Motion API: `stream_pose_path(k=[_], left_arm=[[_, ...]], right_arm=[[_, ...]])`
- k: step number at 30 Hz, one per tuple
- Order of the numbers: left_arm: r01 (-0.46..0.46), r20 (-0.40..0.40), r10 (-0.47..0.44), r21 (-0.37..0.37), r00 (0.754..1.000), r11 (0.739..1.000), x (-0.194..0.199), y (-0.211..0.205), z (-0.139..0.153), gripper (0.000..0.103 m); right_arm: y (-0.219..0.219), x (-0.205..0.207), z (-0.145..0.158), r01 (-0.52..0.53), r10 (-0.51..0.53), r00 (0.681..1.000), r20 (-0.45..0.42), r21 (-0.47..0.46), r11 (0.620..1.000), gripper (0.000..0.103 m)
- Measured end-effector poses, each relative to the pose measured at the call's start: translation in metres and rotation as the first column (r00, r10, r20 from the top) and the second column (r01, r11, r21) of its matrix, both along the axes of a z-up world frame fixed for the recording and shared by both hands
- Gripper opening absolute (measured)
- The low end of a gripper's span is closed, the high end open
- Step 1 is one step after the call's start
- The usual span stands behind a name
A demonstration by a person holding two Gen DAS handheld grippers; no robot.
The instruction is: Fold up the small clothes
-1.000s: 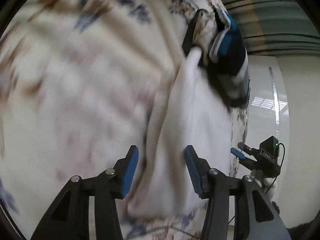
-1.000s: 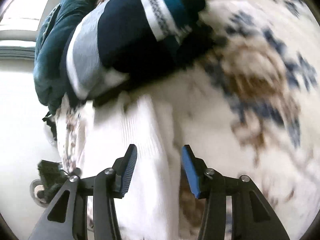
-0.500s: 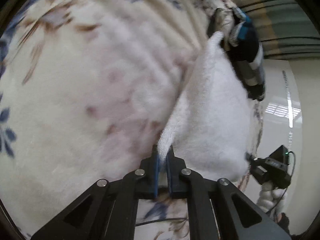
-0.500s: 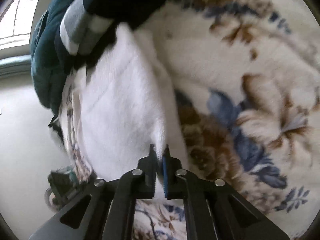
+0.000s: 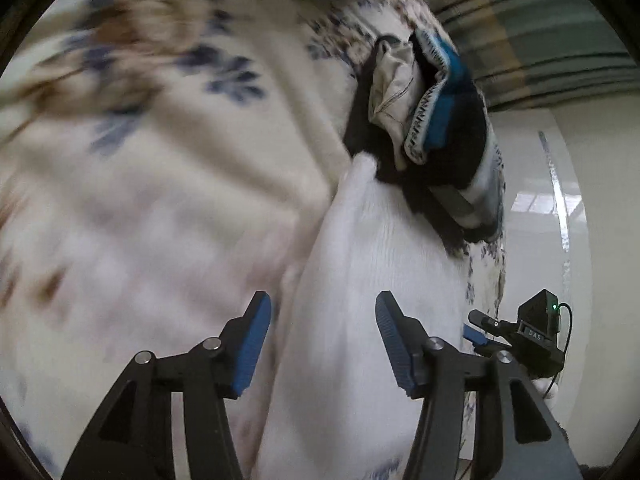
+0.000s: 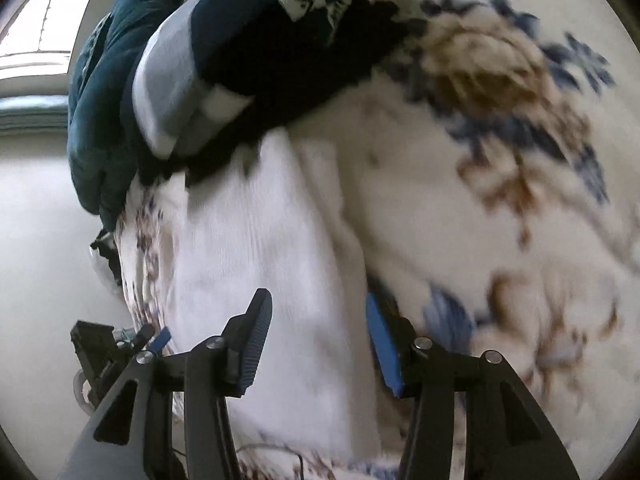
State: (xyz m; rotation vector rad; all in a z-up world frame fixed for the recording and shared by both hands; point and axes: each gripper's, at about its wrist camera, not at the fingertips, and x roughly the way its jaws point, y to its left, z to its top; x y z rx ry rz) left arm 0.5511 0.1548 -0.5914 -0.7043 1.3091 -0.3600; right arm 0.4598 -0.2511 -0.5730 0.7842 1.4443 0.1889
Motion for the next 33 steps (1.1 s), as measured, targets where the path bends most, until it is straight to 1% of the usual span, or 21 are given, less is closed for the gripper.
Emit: stream_pose_path(k=[2,3,4,5,7,9,10,12,14,15,17,18,19,20,21,22,24,27,31,32,33], left_arm=[[0.059,0.012,-0.059,-0.002,0.998,0.998,0.022,-0.017,-0.008,0.047],[0.076,0.024,-0.077,0.023,0.997,0.997,0.029,-0.025,-0.009,0.017],[0.099,0.032,-0.1,0.037,0.994,0.994,0.037,-0.034,-0.007,0.007],[0.103,0.048,-0.104,0.015,0.993,0.995,0.04,-0.038,-0.003,0.007],[0.059,0.089,-0.055,-0.046,0.995,0.997,0.045,-0.034,0.013,0.006],[-0.01,0.04,0.014,-0.104,0.999,0.994,0.053,-0.022,0.01,0.006],[-0.062,0.0,0.062,-0.083,0.998,0.995,0.06,-0.012,0.001,0.006],[-0.08,-0.045,0.078,-0.033,0.996,0.996,0.071,-0.008,-0.018,0.006],[-0.022,-0.082,0.024,0.024,0.996,0.999,0.078,-0.017,-0.036,0.006],[0.012,-0.086,-0.009,0.038,0.996,0.999,0.078,-0.023,-0.039,0.007],[0.072,-0.081,-0.07,0.025,0.994,0.997,0.076,-0.035,-0.035,0.011],[0.08,-0.078,-0.078,0.015,0.994,0.997,0.074,-0.035,-0.031,0.019],[0.077,-0.075,-0.078,-0.009,0.994,0.997,0.071,-0.033,-0.027,0.036],[0.065,-0.063,-0.069,-0.066,0.996,0.996,0.065,-0.027,-0.022,0.045],[0.049,-0.048,-0.054,-0.107,0.997,0.993,0.057,-0.02,-0.017,0.059],[0.015,-0.034,-0.02,-0.155,0.999,0.988,0.045,-0.01,-0.011,0.065],[-0.015,-0.03,0.008,-0.218,1.0,0.976,0.024,0.002,-0.006,0.065],[-0.031,-0.06,0.017,-0.241,0.998,0.97,-0.02,0.009,-0.004,0.065],[-0.029,-0.121,0.002,-0.218,0.993,0.975,-0.069,-0.002,-0.013,0.064],[-0.025,-0.114,0.002,-0.2,0.993,0.979,-0.08,-0.008,-0.015,0.062],[-0.023,-0.1,0.005,-0.186,0.995,0.982,-0.09,-0.015,-0.015,0.047]], right_arm=[[0.004,0.023,-0.013,0.008,-0.008,1.0,-0.001,0.027,1.0,0.051],[0.005,0.03,-0.014,0.009,-0.009,1.0,0.008,0.029,1.0,0.049],[0.009,0.037,-0.013,0.009,-0.009,0.999,0.034,0.019,1.0,0.02],[0.013,0.044,-0.006,0.005,-0.003,0.998,0.07,-0.026,1.0,0.007],[0.008,0.048,0.005,0.013,-0.009,0.993,0.114,-0.036,0.999,0.005],[0.0,0.051,0.02,0.044,-0.032,0.987,0.155,-0.072,0.996,0.004],[-0.006,0.053,0.022,0.065,-0.05,0.986,0.161,-0.09,0.994,0.004],[-0.022,0.058,0.01,0.119,-0.105,0.987,0.126,-0.113,0.986,0.004],[-0.03,0.064,-0.01,0.141,-0.135,0.988,0.07,-0.097,0.985,0.004],[-0.027,0.068,-0.019,0.123,-0.118,0.992,0.048,-0.109,0.986,0.004],[-0.017,0.074,-0.028,0.068,-0.066,0.998,0.022,-0.108,0.992,0.004],[-0.014,0.077,-0.031,0.045,-0.044,0.999,0.009,-0.089,0.995,0.005],[-0.013,0.078,-0.032,0.035,-0.035,0.999,-0.003,-0.062,0.997,0.009],[-0.016,0.079,-0.033,0.036,-0.036,0.999,-0.015,-0.038,0.999,0.014],[-0.022,0.076,-0.031,0.041,-0.042,0.999,-0.023,-0.016,0.999,0.034],[-0.029,0.071,-0.027,0.048,-0.048,0.999,-0.013,0.016,0.999,0.056],[-0.041,0.051,-0.019,0.051,-0.051,0.999,-0.001,0.057,0.997,0.067],[-0.044,0.012,-0.022,0.02,-0.015,0.999,-0.034,0.154,0.988,0.067],[-0.024,-0.045,-0.034,-0.03,0.058,0.993,-0.107,0.242,0.97,0.067],[-0.016,-0.056,-0.035,-0.034,0.065,0.991,-0.113,0.262,0.964,0.067],[-0.007,-0.068,-0.038,-0.044,0.082,0.99,-0.117,0.294,0.955,0.067]])
